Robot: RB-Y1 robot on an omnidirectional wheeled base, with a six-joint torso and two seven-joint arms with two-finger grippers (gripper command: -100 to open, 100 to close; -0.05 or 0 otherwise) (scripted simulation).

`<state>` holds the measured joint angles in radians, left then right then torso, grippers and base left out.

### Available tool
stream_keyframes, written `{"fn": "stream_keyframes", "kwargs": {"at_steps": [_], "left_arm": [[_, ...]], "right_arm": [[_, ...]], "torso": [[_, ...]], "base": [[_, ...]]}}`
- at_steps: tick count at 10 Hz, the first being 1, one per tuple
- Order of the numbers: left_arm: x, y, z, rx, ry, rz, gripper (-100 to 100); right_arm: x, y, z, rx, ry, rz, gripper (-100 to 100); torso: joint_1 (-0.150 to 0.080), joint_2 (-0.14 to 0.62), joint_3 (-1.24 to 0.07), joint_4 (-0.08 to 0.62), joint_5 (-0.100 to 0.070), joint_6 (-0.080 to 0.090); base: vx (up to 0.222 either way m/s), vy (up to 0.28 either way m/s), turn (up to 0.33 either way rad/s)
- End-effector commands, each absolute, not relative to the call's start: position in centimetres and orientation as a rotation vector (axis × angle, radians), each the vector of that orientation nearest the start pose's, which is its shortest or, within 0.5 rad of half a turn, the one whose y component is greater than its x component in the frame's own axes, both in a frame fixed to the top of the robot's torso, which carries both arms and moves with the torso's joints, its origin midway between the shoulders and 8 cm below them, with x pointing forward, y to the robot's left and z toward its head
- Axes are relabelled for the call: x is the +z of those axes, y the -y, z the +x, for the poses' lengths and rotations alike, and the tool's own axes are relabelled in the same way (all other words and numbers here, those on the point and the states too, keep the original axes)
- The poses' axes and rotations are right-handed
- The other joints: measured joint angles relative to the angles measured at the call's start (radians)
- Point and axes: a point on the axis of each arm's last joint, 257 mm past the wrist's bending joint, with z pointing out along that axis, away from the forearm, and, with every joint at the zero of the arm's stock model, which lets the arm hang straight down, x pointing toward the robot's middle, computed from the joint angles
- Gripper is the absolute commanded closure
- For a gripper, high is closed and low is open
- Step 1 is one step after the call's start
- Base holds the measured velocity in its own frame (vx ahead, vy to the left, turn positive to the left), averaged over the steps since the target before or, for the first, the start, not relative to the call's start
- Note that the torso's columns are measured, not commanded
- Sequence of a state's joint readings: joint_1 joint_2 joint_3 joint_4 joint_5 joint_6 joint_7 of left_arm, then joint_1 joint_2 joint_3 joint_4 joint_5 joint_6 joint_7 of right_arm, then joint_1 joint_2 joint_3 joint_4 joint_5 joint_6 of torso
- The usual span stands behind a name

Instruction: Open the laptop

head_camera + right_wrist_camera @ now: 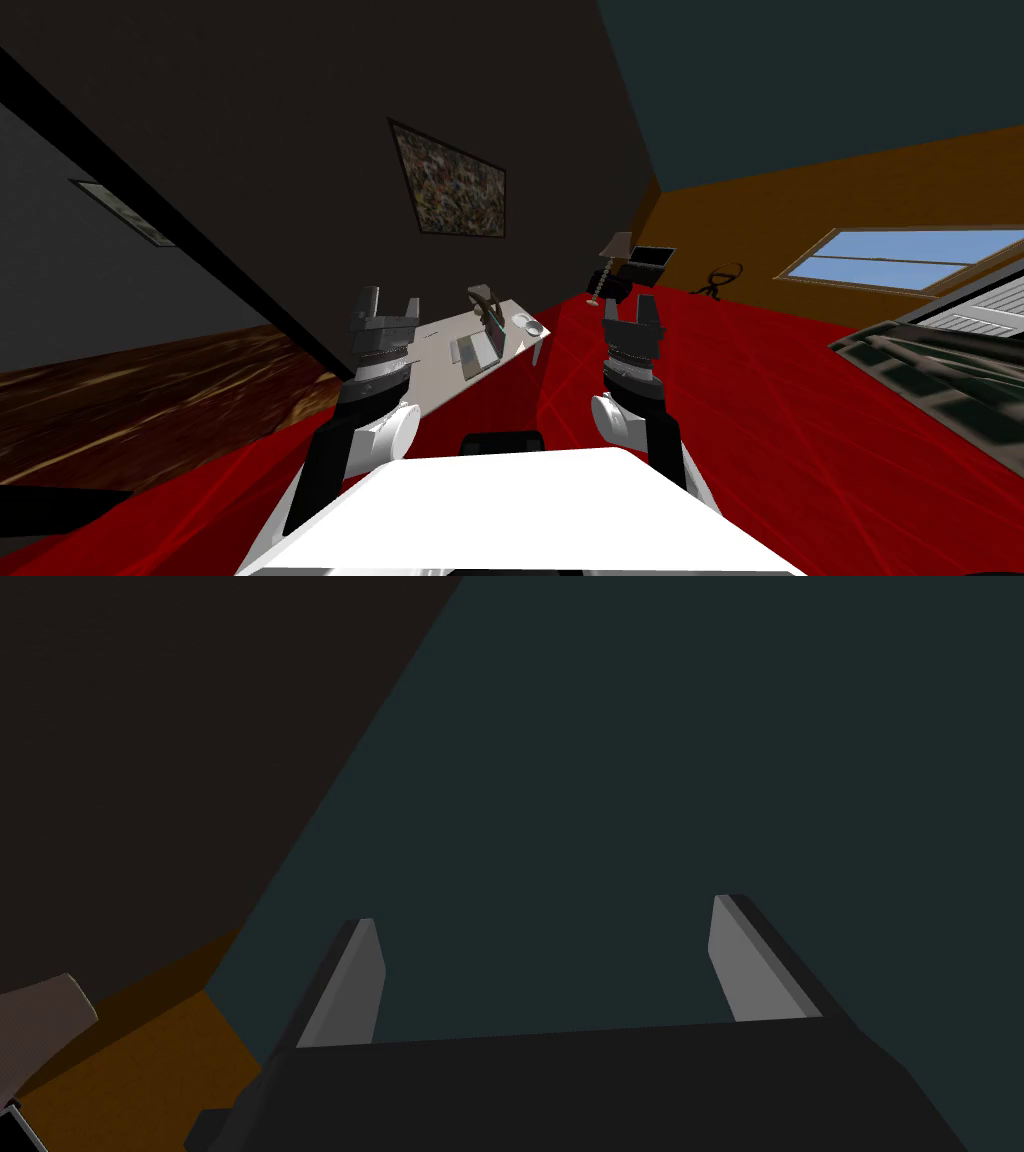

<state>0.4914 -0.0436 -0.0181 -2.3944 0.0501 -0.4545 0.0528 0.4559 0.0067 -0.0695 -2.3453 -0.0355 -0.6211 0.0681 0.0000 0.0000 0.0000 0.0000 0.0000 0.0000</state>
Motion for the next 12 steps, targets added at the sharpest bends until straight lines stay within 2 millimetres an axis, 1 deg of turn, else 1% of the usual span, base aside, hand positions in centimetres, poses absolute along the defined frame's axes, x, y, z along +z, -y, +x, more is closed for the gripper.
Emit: {"fn": "stream_keyframes", "kwargs": {"at_steps": [1, 3, 9, 10, 11, 12], "left_arm": [[6.9, -28.0, 32.6, -1.421, -0.476, -0.674, 0], [6.9, -28.0, 32.6, -1.421, -0.476, -0.674, 0], [6.9, -28.0, 32.6, -1.421, -0.475, -0.674, 0], [6.6, -27.6, 32.9, -1.426, -0.515, -0.659, -100], [6.3, -27.4, 33.1, -1.429, -0.543, -0.652, -100], [5.8, -27.2, 33.4, -1.431, -0.572, -0.648, -100]], "right_arm": [[8.7, 29.2, 30.2, 1.249, -0.439, 0.469, 0], [8.7, 29.2, 30.2, 1.249, -0.439, 0.469, 0], [8.7, 29.2, 30.2, 1.250, -0.439, 0.469, 0], [8.7, 29.2, 30.2, 1.250, -0.439, 0.469, 0], [8.7, 29.2, 30.3, 1.249, -0.439, 0.469, 0], [8.7, 29.2, 30.3, 1.249, -0.439, 0.469, 0]], "torso": [[0.000, 0.041, -0.082, 0.041, 0.000, 0.000], [0.000, 0.175, -0.351, 0.176, 0.000, 0.000], [0.000, 0.618, -1.234, 0.617, 0.000, 0.000], [0.000, 0.691, -1.382, 0.691, 0.000, 0.000], [0.000, 0.725, -1.451, 0.724, 0.000, 0.000], [-0.001, 0.734, -1.471, 0.734, 0.000, 0.000]], "base": [[0.000, 0.000, 0.000], [0.000, 0.000, 0.000], [0.000, 0.000, 0.000], [0.015, -0.014, 0.022], [0.022, -0.029, 0.038], [0.026, -0.036, 0.045]]}}
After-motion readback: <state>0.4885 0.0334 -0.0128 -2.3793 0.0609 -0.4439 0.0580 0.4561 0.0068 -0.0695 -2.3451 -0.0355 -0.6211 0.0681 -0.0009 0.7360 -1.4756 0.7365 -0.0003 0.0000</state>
